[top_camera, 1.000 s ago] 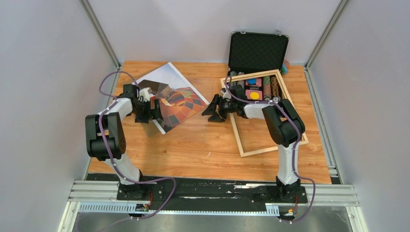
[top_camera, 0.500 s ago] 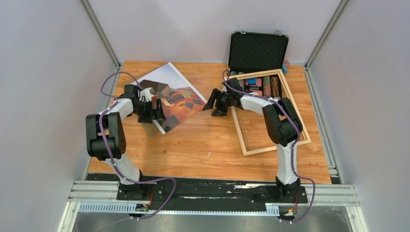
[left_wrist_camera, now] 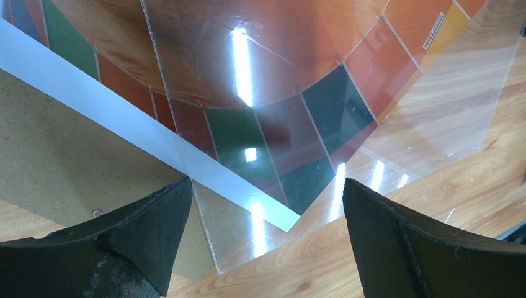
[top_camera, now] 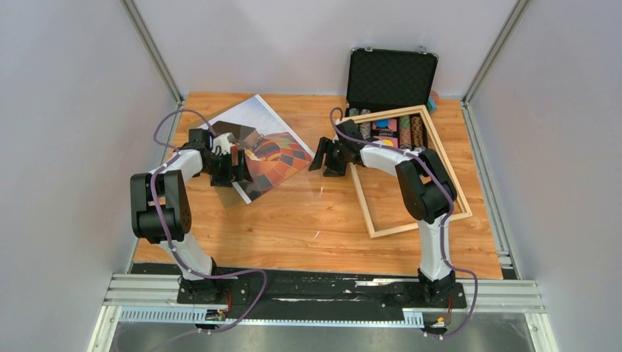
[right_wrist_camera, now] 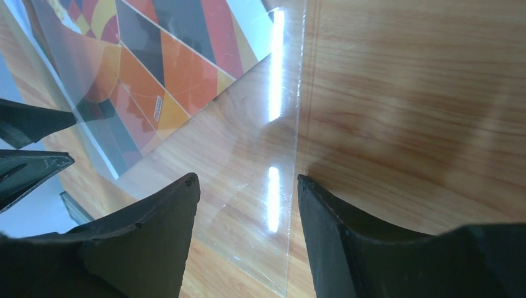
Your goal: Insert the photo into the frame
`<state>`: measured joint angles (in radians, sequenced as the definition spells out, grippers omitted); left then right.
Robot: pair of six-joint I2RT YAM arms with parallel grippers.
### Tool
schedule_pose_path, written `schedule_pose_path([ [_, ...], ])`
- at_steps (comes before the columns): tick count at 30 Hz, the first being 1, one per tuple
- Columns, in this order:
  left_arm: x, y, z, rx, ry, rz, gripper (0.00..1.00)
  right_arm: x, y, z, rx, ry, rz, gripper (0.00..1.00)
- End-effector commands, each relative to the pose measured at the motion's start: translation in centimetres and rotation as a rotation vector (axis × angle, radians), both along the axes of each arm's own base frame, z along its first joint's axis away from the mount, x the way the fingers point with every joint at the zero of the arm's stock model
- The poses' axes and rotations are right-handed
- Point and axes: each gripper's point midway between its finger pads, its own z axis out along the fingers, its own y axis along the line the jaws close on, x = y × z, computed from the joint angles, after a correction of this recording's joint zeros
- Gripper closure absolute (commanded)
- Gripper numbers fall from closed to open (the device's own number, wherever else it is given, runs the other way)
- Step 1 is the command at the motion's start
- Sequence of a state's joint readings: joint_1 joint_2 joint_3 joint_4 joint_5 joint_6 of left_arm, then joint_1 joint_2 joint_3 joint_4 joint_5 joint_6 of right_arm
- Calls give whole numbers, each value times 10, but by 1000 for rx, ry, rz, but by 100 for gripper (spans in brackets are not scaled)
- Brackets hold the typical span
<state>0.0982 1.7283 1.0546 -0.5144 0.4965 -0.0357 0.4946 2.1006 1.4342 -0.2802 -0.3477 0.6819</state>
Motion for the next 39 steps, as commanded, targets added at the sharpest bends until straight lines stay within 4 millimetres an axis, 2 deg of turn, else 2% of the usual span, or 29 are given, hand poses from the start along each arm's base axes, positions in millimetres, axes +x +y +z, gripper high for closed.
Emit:
schedule_pose_path([
  [1,-24,-12,-17,-33,101,-16,0,13,-24,2,-119,-74,-40,37],
  [8,-23,-11,-14,-28,88,-13,0,27,-29,6,-137,-105,-53,35],
  [15,-23,-12,-14,-31,89,-13,0,41,-16,-4,-93,-59,-32,35],
  [19,-20,-12,-14,-33,78,-12,0,44,-8,-17,-50,6,-23,36],
  [28,-19,-16,-20,-48,92,-10,0,32,-2,-33,62,123,-9,36],
  [32,-22,-18,-23,-62,106,-22,0,21,4,-28,171,159,11,36],
  [39,-25,-20,-25,-67,114,-29,0,6,18,3,349,178,64,37],
])
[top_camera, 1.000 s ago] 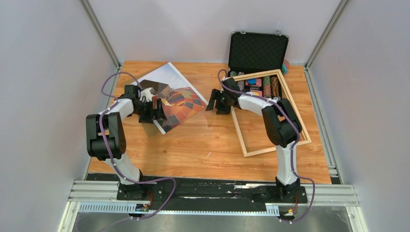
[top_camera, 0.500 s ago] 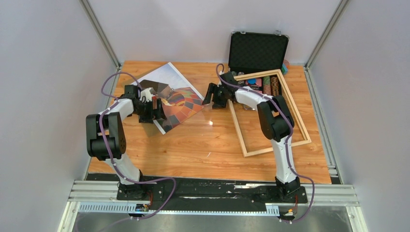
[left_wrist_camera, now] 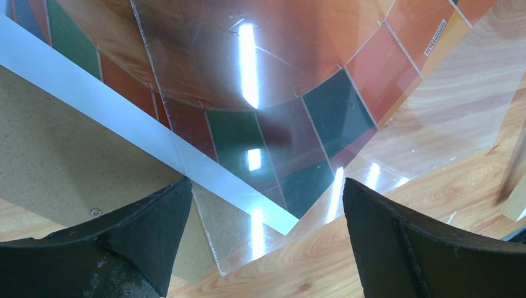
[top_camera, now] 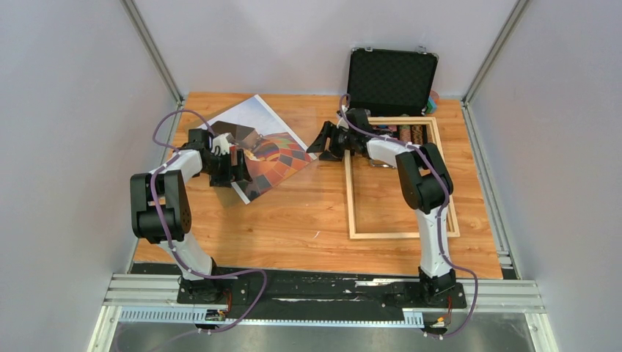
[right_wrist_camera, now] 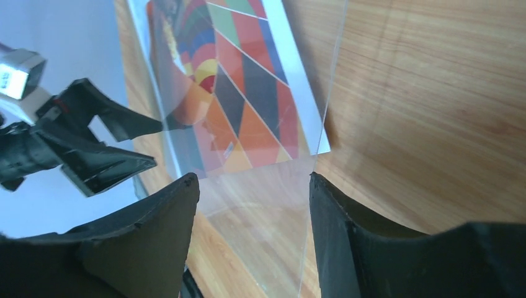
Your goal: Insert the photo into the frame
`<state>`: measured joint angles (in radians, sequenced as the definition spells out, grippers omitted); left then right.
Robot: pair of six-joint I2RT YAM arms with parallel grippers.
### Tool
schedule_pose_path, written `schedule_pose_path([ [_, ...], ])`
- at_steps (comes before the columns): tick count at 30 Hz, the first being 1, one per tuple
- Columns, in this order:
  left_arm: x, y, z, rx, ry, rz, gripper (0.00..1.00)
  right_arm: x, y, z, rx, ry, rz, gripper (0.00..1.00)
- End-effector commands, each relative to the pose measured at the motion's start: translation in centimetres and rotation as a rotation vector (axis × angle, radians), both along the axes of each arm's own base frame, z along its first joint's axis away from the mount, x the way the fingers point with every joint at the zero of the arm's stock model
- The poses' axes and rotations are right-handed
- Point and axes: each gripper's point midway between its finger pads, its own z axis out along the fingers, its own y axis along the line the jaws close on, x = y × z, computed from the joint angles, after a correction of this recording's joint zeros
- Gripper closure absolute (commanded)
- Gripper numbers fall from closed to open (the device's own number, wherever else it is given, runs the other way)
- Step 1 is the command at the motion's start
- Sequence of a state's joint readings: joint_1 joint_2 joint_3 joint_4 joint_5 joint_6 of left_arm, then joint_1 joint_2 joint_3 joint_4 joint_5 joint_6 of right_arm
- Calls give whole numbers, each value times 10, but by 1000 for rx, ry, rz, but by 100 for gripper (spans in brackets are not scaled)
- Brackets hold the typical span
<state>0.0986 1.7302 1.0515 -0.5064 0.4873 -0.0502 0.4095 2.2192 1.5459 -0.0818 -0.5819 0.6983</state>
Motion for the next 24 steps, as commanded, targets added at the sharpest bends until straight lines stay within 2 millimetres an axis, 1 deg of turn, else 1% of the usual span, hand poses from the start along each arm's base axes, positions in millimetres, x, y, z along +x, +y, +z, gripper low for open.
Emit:
schedule_pose_path([
  [1,-26,-21,-23,-72,110,-45,0,-45,6,-16,114,259,43,37],
  [8,-26,-22,-21,-81,105,-50,0,-50,12,17,199,192,103,40],
  [13,-25,-24,-17,-92,90,-59,0,-59,15,31,255,135,172,45],
  [17,-24,-25,-14,-94,77,-62,0,-68,16,39,305,119,221,47],
  [24,-23,-25,-12,-96,70,-65,0,-79,19,62,405,88,280,51],
])
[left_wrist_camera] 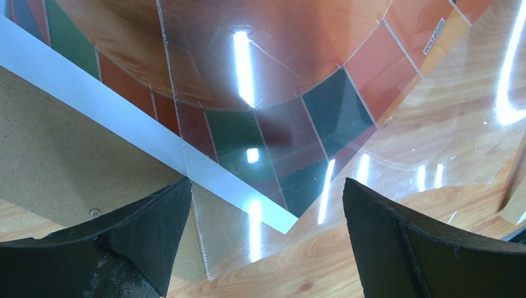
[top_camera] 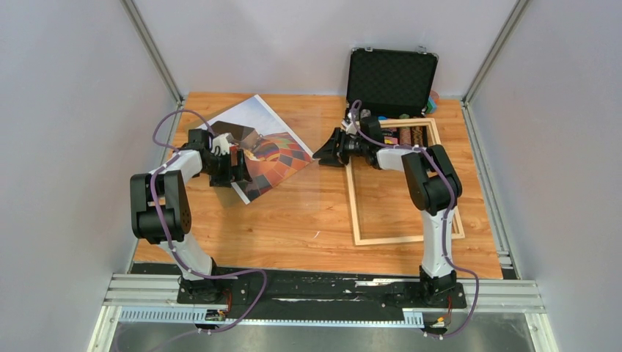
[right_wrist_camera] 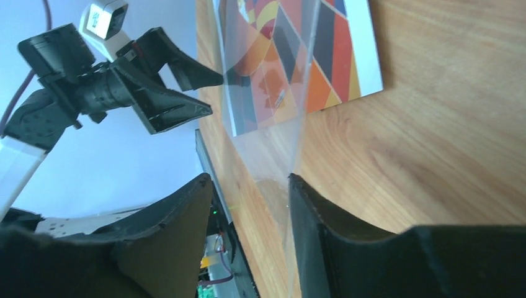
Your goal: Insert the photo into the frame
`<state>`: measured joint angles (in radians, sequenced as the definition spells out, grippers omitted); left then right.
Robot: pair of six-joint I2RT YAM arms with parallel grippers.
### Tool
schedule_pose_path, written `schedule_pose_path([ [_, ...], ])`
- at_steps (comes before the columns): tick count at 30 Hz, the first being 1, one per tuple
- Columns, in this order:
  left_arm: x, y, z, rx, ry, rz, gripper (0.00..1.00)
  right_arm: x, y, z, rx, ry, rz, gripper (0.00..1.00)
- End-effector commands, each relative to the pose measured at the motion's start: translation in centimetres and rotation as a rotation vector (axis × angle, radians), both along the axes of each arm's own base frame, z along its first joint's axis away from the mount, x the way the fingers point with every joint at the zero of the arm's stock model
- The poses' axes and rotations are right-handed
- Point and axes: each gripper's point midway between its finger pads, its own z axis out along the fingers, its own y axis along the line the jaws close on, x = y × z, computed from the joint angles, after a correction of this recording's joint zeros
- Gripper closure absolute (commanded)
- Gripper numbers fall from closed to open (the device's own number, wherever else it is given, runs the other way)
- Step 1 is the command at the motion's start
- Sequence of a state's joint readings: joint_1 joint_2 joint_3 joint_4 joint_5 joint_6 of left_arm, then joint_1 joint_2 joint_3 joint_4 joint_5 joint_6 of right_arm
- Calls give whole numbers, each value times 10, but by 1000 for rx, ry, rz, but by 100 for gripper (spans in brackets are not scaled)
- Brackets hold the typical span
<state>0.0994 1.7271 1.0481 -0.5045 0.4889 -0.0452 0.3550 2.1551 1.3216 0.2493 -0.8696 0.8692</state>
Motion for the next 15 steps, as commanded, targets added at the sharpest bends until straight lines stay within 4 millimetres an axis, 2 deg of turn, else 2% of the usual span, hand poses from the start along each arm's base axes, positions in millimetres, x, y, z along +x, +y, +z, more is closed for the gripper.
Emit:
schedule_pose_path([
  [1,-23,-25,-13,-97,75,-62,0,-44,26,38,146,16,181,51],
  [7,-23,-25,-12,-96,72,-63,0,-49,26,46,177,-6,204,53],
  [15,-23,-26,-12,-99,72,-65,0,-47,30,42,162,0,206,54],
])
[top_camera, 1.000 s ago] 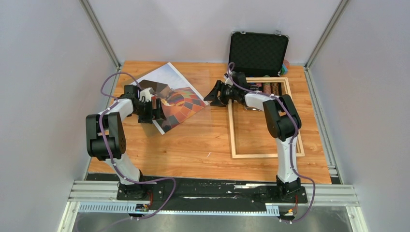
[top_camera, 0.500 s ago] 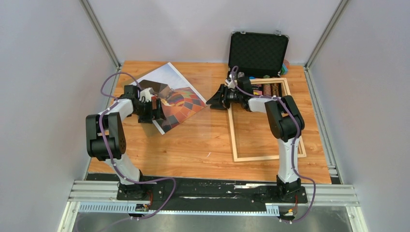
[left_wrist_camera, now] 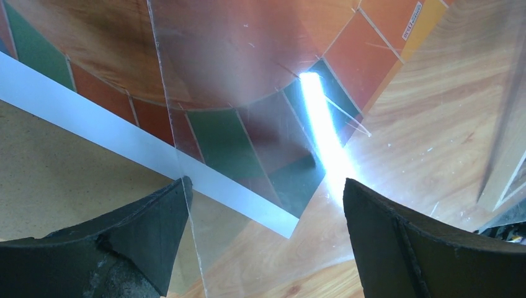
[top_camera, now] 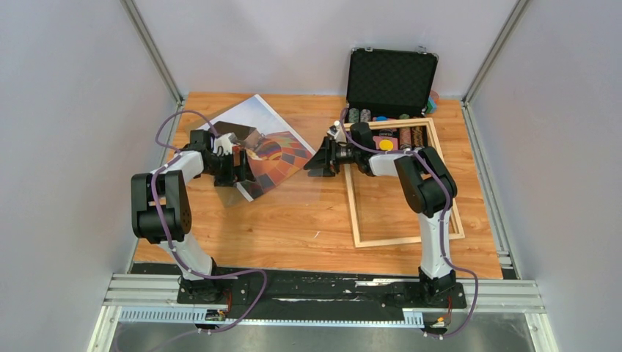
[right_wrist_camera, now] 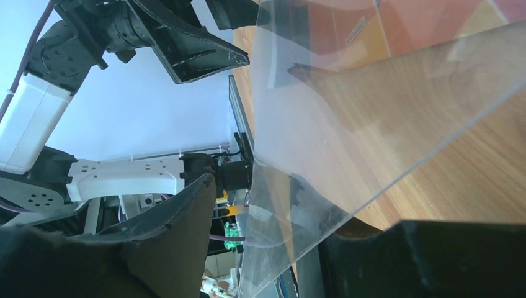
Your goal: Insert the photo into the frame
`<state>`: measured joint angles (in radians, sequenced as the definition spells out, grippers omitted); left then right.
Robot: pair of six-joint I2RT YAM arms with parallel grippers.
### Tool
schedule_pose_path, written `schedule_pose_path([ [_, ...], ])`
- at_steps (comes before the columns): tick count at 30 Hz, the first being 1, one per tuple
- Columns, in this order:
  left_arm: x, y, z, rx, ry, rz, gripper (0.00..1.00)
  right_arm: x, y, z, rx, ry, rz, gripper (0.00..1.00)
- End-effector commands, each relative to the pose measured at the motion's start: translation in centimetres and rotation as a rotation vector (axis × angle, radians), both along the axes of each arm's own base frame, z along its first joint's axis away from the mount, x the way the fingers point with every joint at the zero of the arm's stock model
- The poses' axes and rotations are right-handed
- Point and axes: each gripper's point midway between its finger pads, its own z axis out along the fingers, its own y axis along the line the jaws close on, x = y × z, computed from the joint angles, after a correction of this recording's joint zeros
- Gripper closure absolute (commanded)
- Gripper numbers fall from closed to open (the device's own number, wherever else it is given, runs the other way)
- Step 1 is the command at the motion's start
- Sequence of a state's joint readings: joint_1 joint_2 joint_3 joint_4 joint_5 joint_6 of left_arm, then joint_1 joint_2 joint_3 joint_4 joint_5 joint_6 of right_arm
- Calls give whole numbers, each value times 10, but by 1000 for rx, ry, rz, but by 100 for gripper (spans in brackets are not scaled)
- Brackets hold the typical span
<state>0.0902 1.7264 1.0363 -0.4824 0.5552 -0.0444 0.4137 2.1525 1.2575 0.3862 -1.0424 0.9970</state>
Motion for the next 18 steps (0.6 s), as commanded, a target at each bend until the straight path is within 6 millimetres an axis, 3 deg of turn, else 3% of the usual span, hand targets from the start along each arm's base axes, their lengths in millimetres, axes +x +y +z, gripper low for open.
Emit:
schedule_pose_path([
  [1,-23,-13,-16,-38,90,-33,0,5,5,26,38,-81,21,54],
  [8,-23,-12,-16,-37,93,-35,0,17,6,9,-42,-59,-21,70],
  [15,-21,-12,-11,-34,75,-35,0,27,-2,0,-156,-89,-87,98],
  [18,-19,-12,-6,-31,53,-35,0,27,-8,4,-196,-120,-112,100],
])
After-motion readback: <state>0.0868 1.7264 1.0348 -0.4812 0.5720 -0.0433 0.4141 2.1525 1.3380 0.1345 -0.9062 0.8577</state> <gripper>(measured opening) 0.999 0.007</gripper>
